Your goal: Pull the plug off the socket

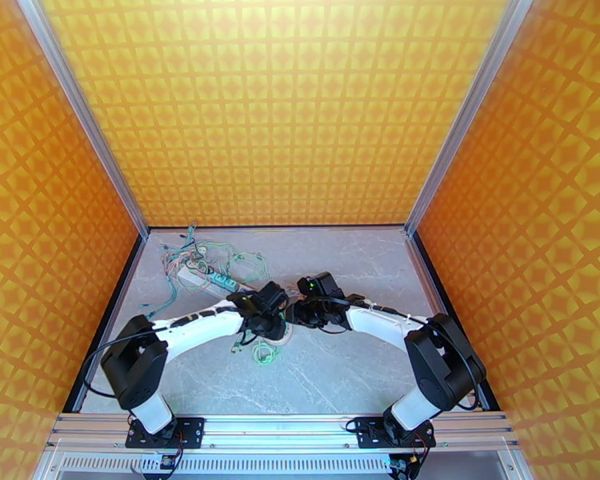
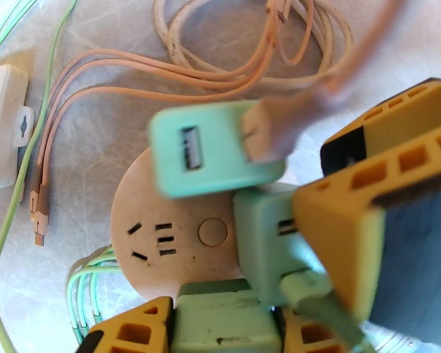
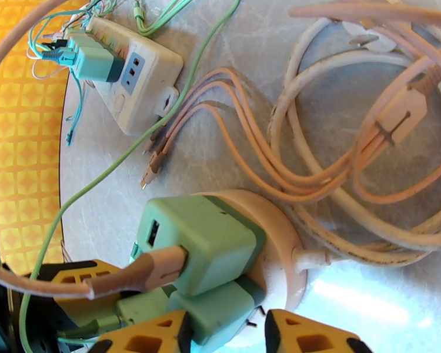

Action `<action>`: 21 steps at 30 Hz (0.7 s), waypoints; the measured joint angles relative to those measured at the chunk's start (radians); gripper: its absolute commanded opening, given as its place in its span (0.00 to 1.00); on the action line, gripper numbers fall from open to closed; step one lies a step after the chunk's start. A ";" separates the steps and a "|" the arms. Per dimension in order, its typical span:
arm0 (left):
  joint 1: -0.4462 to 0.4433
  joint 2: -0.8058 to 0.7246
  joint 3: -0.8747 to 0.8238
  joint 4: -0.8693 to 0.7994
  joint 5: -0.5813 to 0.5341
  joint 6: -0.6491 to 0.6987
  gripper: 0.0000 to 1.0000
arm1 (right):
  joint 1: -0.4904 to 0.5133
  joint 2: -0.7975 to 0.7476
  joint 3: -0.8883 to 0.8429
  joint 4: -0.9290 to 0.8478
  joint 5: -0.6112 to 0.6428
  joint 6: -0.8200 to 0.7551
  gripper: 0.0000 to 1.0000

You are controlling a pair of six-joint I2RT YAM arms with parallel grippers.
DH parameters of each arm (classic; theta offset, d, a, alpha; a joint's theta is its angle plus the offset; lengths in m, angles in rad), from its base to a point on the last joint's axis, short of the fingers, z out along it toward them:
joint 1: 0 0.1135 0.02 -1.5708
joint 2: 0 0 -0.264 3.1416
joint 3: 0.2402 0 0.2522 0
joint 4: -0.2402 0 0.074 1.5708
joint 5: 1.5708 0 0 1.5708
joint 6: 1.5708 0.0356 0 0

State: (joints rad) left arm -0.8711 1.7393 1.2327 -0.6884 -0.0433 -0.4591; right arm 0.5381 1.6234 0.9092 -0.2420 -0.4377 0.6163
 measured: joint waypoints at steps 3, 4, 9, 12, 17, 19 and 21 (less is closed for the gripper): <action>-0.033 0.028 0.040 -0.043 -0.060 0.012 0.06 | 0.010 0.000 0.004 -0.005 0.010 -0.001 0.38; -0.042 0.034 0.049 -0.051 -0.075 0.014 0.05 | 0.011 0.000 0.005 -0.005 0.013 0.000 0.38; -0.064 0.049 0.068 -0.072 -0.120 0.014 0.05 | 0.017 0.000 0.006 -0.005 0.023 0.000 0.38; -0.065 0.049 0.068 -0.072 -0.122 0.011 0.05 | 0.018 0.000 0.006 -0.005 0.025 0.000 0.39; -0.063 0.036 0.051 -0.056 -0.120 -0.003 0.04 | 0.019 0.000 0.006 -0.005 0.027 0.000 0.38; -0.056 0.015 0.024 -0.032 -0.108 -0.011 0.04 | 0.020 0.000 0.006 -0.005 0.029 0.000 0.38; -0.040 -0.016 -0.008 -0.001 -0.080 -0.020 0.04 | 0.022 0.000 0.006 -0.005 0.033 0.000 0.38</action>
State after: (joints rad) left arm -0.9112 1.7237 1.2243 -0.6895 -0.1234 -0.4793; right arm 0.5598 1.6230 0.9154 -0.2466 -0.4046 0.6159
